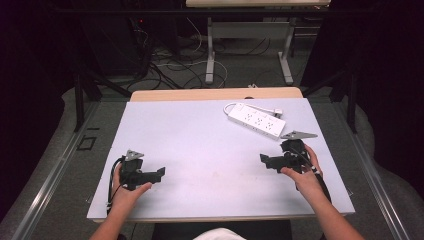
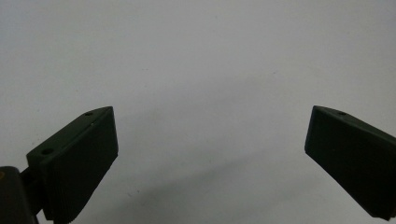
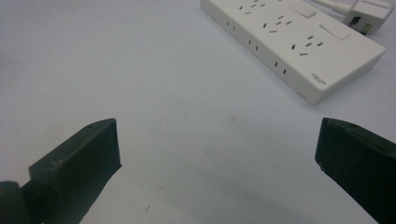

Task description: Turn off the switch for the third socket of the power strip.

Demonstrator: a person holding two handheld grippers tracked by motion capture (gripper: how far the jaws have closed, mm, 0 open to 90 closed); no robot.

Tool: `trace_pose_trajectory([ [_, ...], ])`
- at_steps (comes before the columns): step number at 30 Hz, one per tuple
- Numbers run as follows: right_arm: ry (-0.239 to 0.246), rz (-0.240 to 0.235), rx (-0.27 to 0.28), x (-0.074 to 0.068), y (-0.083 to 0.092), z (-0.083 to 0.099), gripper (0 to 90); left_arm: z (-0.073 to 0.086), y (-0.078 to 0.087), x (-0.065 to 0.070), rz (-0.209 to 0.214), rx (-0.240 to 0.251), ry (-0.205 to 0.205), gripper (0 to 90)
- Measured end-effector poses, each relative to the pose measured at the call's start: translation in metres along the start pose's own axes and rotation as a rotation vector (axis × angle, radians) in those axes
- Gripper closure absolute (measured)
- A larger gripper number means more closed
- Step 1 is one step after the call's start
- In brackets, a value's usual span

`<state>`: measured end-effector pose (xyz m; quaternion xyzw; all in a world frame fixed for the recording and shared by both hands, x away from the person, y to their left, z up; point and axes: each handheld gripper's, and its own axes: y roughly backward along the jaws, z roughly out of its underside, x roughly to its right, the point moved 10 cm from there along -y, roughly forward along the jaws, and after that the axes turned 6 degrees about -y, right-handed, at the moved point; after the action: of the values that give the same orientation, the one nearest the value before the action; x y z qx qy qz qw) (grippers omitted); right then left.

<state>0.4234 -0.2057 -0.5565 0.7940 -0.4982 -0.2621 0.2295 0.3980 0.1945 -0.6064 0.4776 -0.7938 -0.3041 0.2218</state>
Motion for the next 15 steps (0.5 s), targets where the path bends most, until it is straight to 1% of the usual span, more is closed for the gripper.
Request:
trace_pose_trajectory([
  [4, 0.001, 0.008, -0.003, 0.001, 0.000, 0.005, 0.0, 0.000, 0.000, 0.000, 0.000, 0.000, 0.001, 2.4],
  [5, 0.012, 0.006, -0.009, 0.002, 0.000, 0.007, 0.0, 0.000, 0.000, 0.000, 0.000, 0.000, 0.001, 2.4],
  [7, 0.006, 0.013, -0.003, 0.002, 0.000, 0.009, 0.0, 0.000, 0.000, 0.000, 0.000, 0.000, 0.001, 2.4],
  [8, 0.012, 0.009, 0.002, 0.002, -0.001, 0.009, 0.0, 0.000, 0.000, 0.000, 0.000, 0.000, 0.000, 2.4],
  [9, 0.005, 0.005, 0.000, 0.002, -0.001, 0.011, 0.0, 0.000, 0.000, 0.000, 0.000, 0.000, 0.001, 2.4],
  [10, 0.006, 0.010, 0.000, 0.002, 0.000, 0.011, 0.0, 0.000, 0.000, 0.000, 0.001, 0.002, 0.001, 2.4],
  [13, 0.005, 0.003, 0.005, 0.003, -0.001, 0.013, 0.0, 0.000, 0.000, 0.000, 0.000, 0.001, 0.000, 2.4],
  [14, 0.014, 0.005, 0.008, 0.005, -0.001, 0.014, 0.0, 0.000, 0.000, 0.000, 0.000, 0.001, 0.000, 2.4],
  [15, 0.003, 0.001, 0.014, 0.005, -0.001, 0.014, 0.0, 0.000, 0.000, 0.000, -0.001, 0.001, -0.001, 2.4],
])
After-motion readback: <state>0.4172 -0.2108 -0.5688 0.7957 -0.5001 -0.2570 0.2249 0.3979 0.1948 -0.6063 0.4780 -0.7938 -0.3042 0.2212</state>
